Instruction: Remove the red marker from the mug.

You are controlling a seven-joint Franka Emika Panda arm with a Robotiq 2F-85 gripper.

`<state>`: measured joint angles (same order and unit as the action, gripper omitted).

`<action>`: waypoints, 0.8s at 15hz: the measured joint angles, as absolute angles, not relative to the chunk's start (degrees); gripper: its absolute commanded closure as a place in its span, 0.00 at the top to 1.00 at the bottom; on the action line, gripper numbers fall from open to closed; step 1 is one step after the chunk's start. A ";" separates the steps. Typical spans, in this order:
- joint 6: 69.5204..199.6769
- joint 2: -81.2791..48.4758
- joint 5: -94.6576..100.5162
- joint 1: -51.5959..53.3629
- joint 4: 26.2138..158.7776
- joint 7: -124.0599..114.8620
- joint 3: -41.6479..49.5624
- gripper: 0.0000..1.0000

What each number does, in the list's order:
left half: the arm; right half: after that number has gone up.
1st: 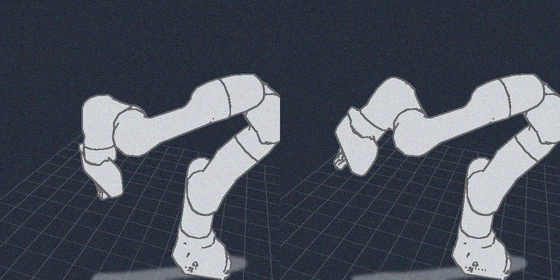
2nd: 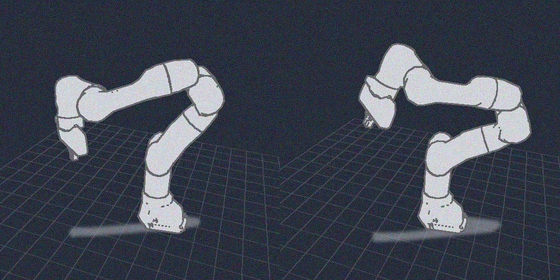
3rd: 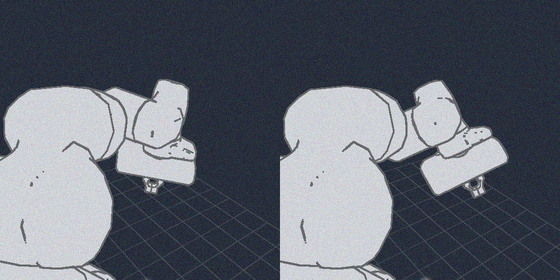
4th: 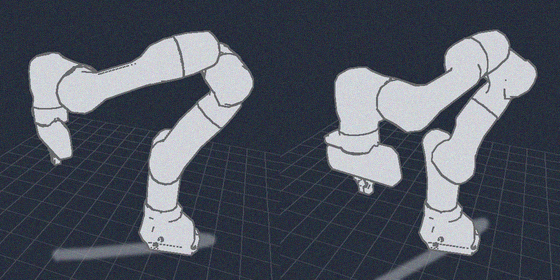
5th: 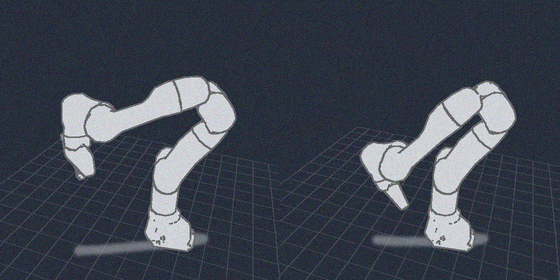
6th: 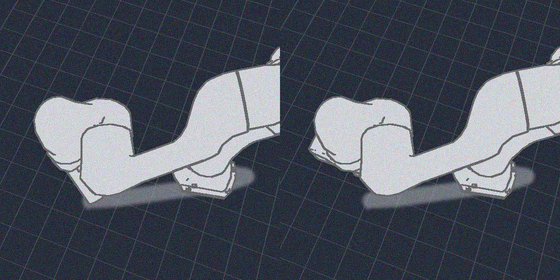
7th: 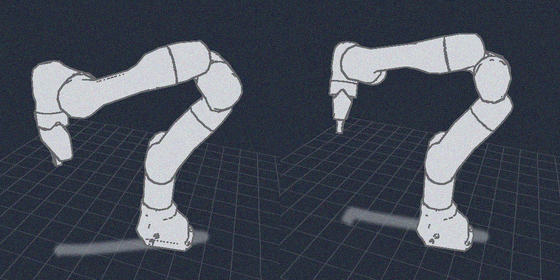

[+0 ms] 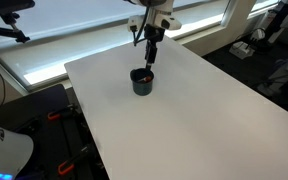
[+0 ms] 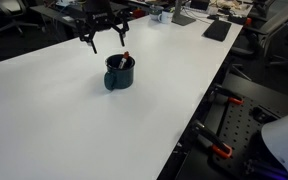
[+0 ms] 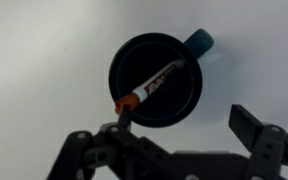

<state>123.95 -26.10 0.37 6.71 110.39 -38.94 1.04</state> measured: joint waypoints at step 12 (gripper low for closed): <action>138.69 -31.13 -6.84 6.40 114.38 -45.09 2.52 0.73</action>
